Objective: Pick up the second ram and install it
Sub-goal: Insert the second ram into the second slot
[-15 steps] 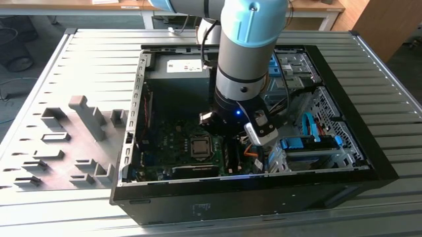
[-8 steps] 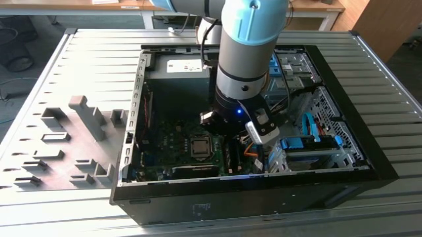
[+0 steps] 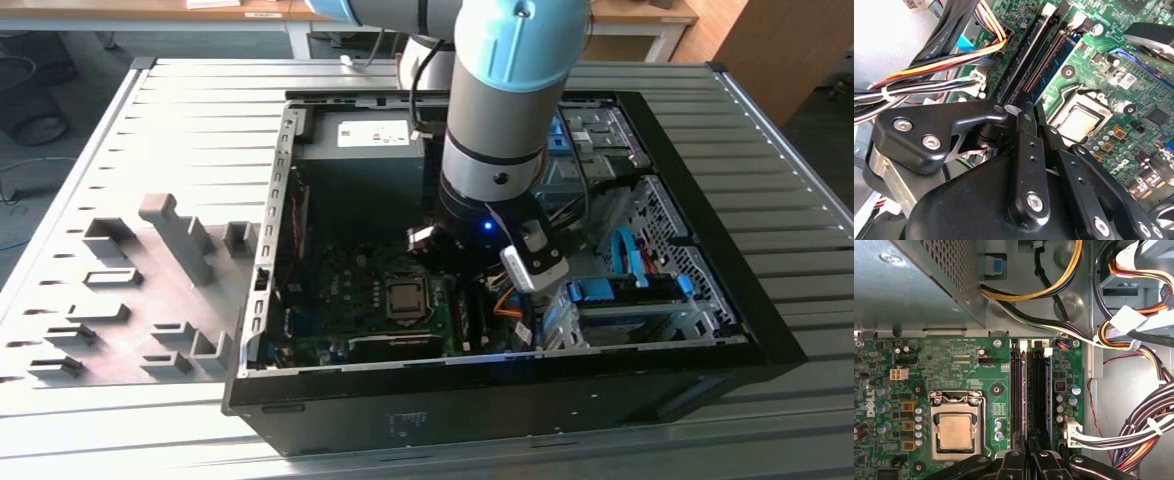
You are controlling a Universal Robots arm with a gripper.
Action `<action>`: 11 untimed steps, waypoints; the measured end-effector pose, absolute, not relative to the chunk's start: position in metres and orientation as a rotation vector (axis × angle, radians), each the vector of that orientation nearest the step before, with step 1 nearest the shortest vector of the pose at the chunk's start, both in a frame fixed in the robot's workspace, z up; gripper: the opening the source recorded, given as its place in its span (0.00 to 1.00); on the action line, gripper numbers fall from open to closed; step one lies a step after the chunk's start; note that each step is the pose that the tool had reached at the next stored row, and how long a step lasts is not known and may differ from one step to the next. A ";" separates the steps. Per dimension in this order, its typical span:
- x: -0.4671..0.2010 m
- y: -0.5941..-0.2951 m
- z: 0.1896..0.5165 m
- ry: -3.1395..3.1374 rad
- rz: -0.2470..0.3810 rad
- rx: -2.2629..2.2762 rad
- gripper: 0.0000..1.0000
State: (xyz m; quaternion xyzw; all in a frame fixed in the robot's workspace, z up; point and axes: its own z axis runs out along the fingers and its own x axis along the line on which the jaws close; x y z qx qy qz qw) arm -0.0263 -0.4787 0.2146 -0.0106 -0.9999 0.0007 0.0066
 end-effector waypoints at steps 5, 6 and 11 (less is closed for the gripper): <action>-0.026 -0.478 0.213 -3.128 0.002 -0.033 0.14; -0.026 -0.478 0.212 -3.128 0.002 -0.033 0.14; -0.026 -0.478 0.209 -3.128 0.003 -0.033 0.14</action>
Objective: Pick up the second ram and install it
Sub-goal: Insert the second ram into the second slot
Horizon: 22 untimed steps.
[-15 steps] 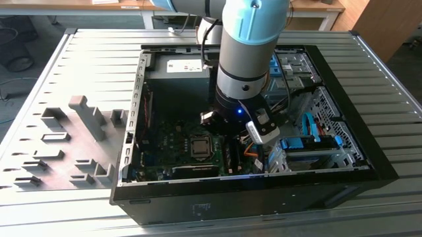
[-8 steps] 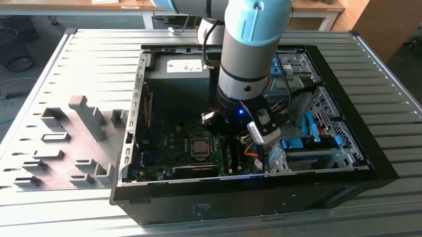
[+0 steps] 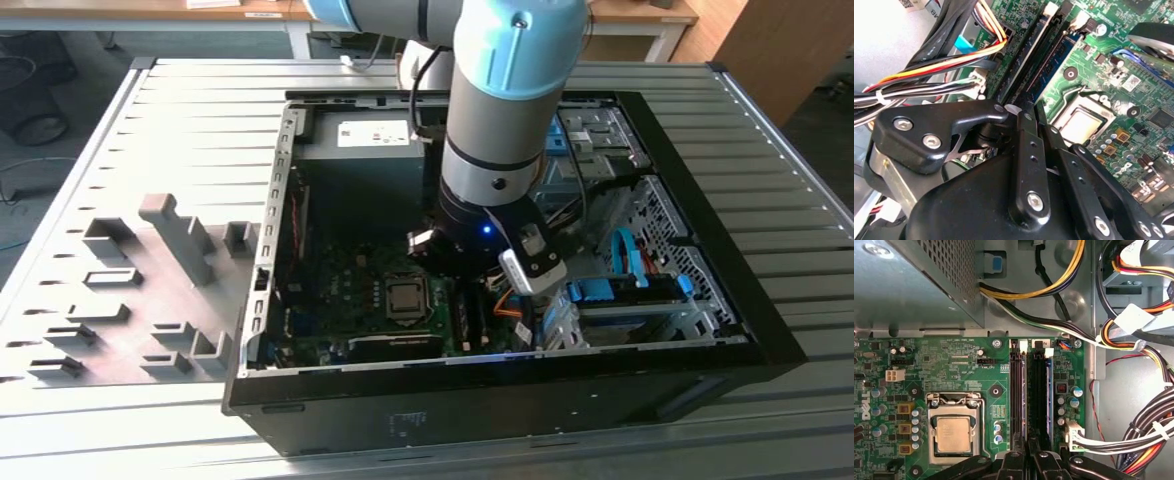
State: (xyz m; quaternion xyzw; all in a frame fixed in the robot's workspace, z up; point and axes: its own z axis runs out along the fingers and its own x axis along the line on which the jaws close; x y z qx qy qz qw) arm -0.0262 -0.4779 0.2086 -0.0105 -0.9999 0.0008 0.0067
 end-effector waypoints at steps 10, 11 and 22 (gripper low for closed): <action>-0.026 -0.478 0.203 -3.128 0.005 -0.033 0.14; -0.026 -0.478 0.203 -3.128 0.004 -0.033 0.14; -0.026 -0.478 0.213 -3.128 0.005 -0.033 0.27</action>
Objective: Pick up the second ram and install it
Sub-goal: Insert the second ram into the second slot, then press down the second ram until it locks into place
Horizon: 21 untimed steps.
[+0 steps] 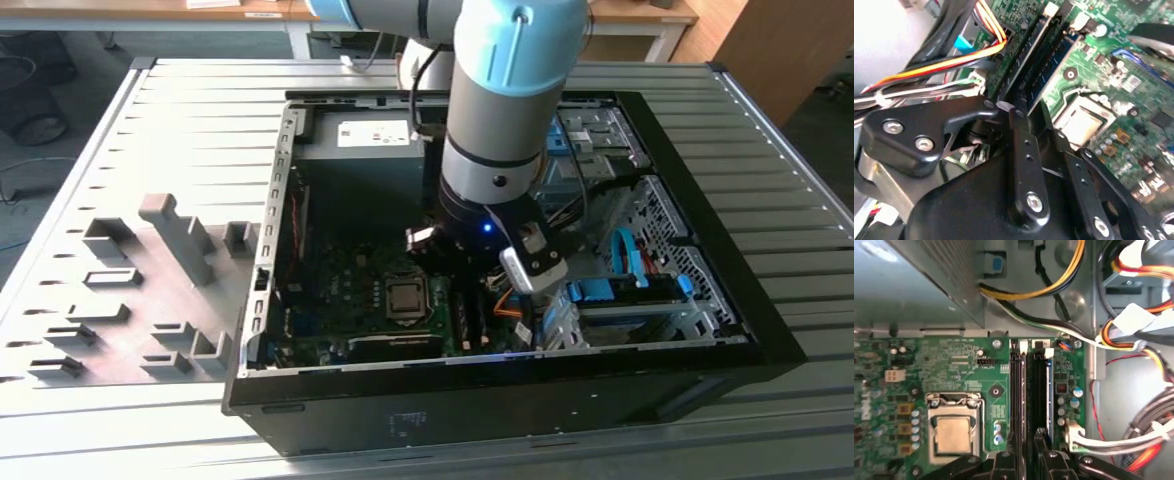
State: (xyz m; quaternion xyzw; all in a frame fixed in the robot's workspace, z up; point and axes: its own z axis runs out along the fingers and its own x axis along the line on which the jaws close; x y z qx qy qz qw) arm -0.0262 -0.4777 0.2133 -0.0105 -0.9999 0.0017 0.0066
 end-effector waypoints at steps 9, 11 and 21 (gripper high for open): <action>-0.026 -0.472 0.254 -3.128 0.019 -0.033 0.14; -0.026 -0.472 0.262 -3.128 0.022 -0.033 0.11; -0.026 -0.471 0.263 -3.128 0.023 -0.033 0.11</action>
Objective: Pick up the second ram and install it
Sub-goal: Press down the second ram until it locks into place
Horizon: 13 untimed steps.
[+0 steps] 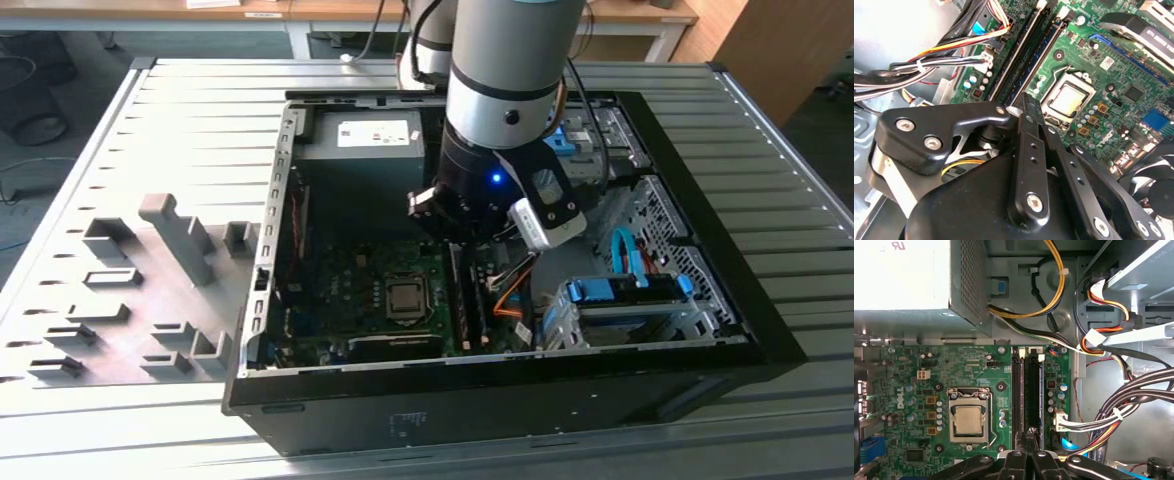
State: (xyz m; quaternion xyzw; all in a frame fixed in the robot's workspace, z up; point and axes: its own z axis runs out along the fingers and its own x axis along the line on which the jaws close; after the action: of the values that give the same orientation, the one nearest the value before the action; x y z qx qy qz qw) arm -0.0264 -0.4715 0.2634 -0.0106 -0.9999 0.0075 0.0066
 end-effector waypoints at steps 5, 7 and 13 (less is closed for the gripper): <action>-0.026 -0.471 0.262 -3.128 0.024 -0.033 0.11; -0.026 -0.470 0.261 -3.128 0.024 -0.033 0.11; -0.026 -0.462 0.258 -3.128 0.024 -0.033 0.11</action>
State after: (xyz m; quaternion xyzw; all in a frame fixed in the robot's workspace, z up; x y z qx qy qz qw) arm -0.0264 -0.4616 0.2585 -0.0106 -0.9999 0.0075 0.0066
